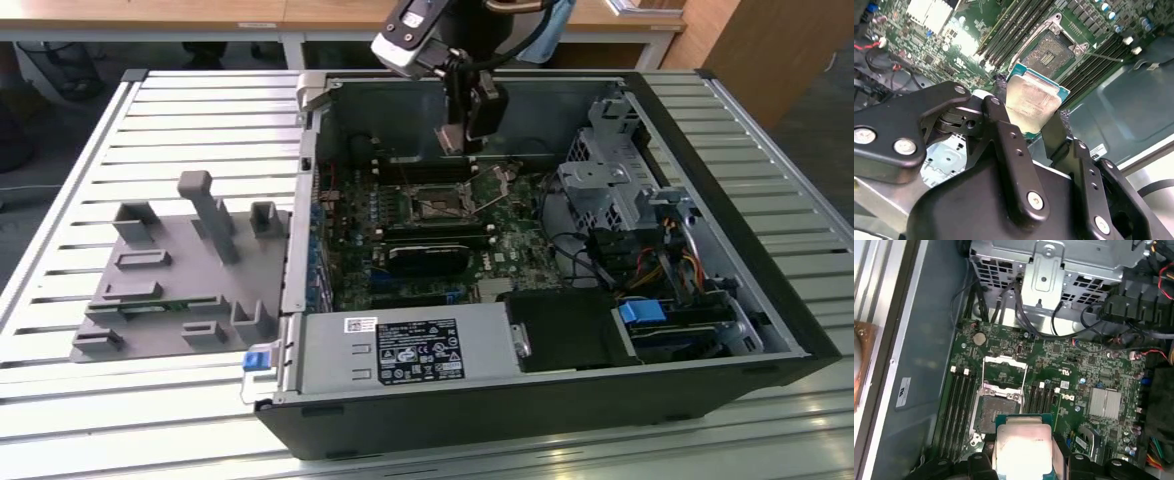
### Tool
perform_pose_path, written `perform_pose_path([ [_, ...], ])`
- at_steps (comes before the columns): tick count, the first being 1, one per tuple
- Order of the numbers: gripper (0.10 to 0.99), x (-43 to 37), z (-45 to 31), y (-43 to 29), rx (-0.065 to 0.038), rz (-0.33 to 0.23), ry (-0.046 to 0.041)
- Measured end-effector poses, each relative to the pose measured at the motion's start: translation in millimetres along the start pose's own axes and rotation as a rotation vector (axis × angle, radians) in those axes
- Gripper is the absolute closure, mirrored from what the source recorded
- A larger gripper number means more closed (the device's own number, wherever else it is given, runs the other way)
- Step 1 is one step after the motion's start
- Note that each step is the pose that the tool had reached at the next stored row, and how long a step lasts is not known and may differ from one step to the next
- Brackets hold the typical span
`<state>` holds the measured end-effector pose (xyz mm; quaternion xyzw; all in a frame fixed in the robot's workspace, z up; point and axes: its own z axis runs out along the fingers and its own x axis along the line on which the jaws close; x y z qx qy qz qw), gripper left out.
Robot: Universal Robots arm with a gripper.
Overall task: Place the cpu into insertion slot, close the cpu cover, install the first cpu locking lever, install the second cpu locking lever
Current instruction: 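Place the cpu into insertion slot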
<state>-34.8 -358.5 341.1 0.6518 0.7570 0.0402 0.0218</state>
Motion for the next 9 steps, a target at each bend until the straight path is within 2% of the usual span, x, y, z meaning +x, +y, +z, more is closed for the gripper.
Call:
perform_pose_path([
  [5, 0.557, 0.0, 1.8, -0.2, -0.001, 0.049, -0.0045],
  [9, 0.557, 0.4, 6.1, -0.6, -0.001, 0.085, -0.0077],
])
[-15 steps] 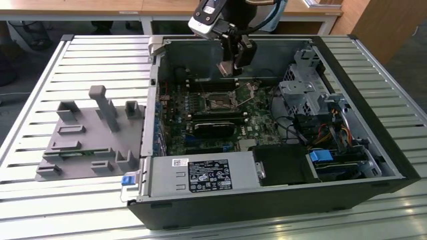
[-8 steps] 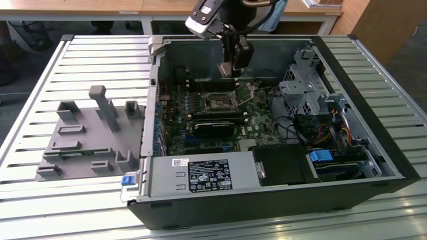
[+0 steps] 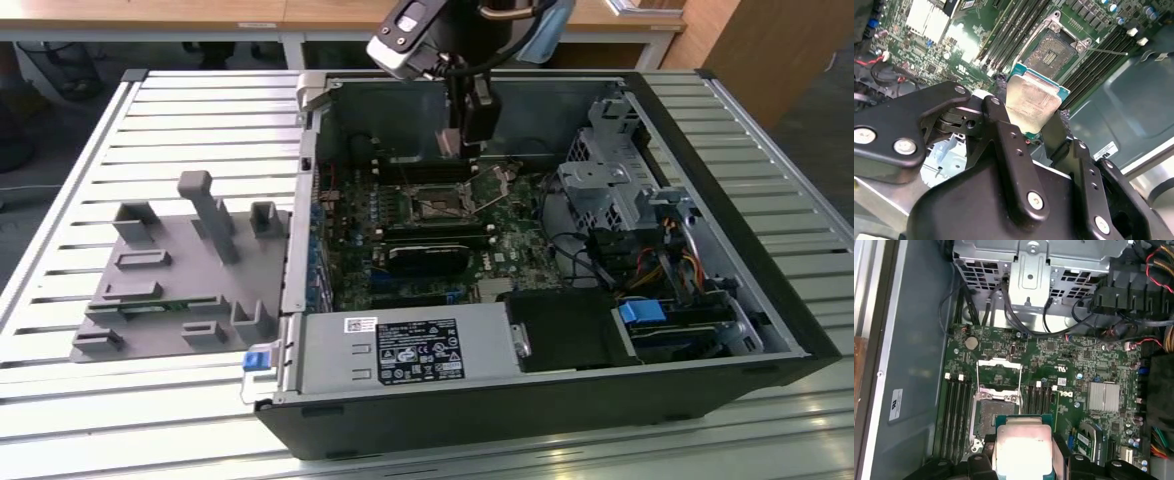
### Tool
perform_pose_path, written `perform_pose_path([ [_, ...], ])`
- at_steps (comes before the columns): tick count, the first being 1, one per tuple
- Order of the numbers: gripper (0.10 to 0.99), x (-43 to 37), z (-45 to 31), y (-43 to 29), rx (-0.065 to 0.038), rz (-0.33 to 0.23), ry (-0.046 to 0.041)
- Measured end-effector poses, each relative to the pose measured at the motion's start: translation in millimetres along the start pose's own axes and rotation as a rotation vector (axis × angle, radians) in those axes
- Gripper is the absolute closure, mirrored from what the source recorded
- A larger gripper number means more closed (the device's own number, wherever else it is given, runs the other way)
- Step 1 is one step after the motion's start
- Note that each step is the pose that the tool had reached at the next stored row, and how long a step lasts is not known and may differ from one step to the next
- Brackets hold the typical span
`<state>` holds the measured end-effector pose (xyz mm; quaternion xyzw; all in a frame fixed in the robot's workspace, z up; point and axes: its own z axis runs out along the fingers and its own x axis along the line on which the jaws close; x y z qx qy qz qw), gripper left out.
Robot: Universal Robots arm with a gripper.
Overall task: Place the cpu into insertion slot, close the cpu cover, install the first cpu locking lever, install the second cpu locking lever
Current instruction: 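Place the cpu into insertion slot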
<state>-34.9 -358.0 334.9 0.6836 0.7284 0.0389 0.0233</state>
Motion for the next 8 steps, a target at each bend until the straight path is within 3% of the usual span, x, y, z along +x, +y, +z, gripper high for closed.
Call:
perform_pose_path([
  [8, 0.557, 0.0, 12.7, -1.1, 0.002, 0.019, -0.0037],
])
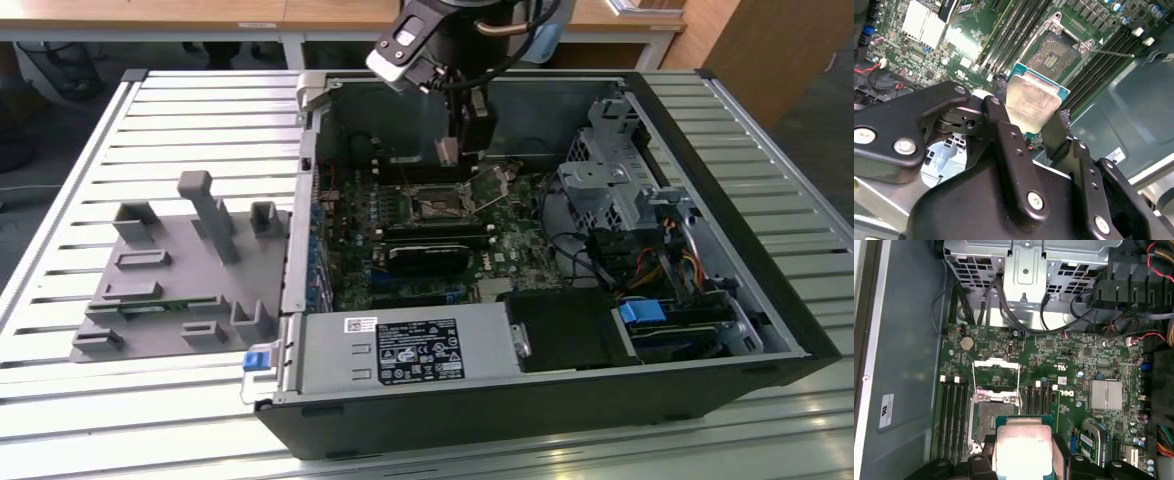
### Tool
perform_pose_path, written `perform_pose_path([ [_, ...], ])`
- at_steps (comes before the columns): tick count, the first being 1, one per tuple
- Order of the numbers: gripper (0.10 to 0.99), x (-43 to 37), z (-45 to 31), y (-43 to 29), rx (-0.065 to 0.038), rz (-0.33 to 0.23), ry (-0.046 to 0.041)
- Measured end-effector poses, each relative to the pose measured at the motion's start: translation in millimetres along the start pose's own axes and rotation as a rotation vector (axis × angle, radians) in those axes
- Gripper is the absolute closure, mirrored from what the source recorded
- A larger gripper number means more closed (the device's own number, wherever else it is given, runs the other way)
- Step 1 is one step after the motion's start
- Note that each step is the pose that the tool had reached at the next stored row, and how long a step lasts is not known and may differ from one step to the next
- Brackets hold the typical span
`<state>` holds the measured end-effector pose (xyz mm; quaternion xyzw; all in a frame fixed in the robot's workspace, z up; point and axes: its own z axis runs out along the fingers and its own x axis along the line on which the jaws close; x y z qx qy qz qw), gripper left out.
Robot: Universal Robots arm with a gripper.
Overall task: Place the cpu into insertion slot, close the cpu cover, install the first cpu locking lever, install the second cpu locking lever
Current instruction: 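Place the cpu into insertion slot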
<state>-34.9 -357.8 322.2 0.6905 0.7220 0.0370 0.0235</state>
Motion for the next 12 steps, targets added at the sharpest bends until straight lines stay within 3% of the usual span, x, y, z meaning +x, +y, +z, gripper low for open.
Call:
perform_pose_path([
  [12, 0.557, -0.2, 19.1, -1.6, 0.004, 0.0, 0.0004],
])
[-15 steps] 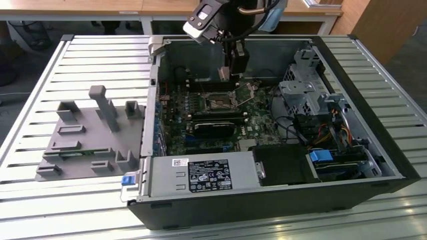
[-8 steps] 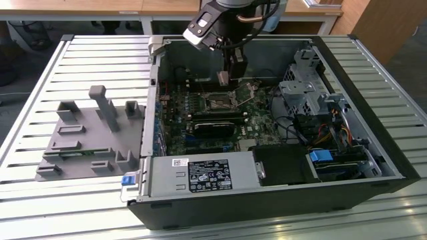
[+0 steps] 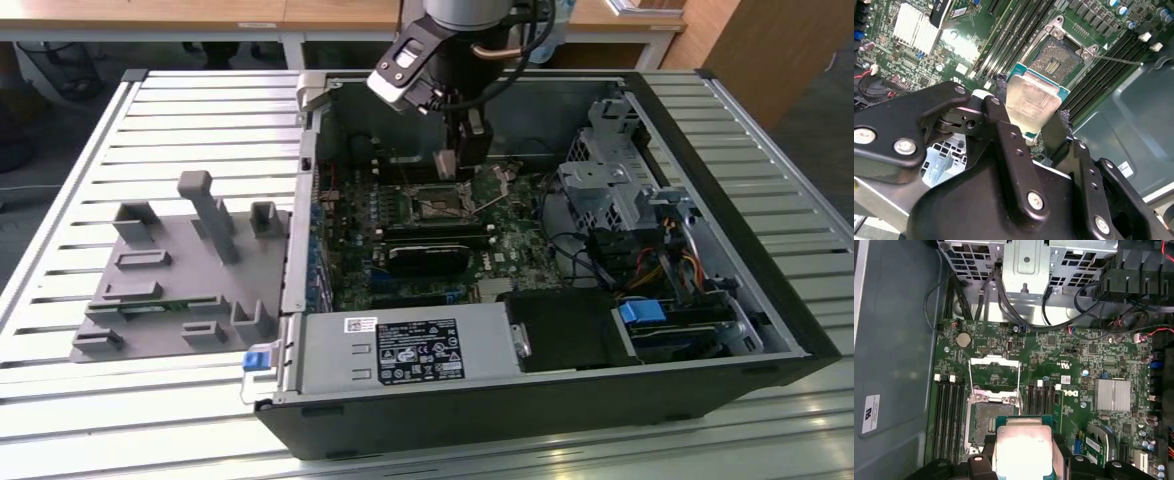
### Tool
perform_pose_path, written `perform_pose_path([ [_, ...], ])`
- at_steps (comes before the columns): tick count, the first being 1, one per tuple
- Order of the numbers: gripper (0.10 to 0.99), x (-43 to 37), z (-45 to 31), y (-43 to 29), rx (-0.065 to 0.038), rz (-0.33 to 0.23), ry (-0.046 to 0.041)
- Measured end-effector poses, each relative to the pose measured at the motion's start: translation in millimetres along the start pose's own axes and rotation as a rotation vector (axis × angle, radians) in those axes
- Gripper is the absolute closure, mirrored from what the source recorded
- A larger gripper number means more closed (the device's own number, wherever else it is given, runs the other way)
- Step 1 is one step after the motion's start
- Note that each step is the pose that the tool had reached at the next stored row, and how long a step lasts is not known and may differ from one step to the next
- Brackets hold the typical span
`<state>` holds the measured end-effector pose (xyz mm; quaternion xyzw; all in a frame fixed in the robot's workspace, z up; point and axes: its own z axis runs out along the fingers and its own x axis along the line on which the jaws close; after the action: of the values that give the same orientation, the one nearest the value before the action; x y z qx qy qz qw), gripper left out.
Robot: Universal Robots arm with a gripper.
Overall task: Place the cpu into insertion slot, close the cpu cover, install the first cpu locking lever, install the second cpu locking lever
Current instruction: 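Place the cpu into insertion slot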
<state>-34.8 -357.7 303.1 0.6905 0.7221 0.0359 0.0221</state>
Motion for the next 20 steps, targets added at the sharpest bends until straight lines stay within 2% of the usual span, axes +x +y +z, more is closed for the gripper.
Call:
perform_pose_path([
  [15, 0.557, 1.2, 7.7, -0.7, 0.0, 0.0, -0.0005],
  [20, 0.557, 6.3, 15.2, -1.0, 0.0, 0.001, -0.0007],
])
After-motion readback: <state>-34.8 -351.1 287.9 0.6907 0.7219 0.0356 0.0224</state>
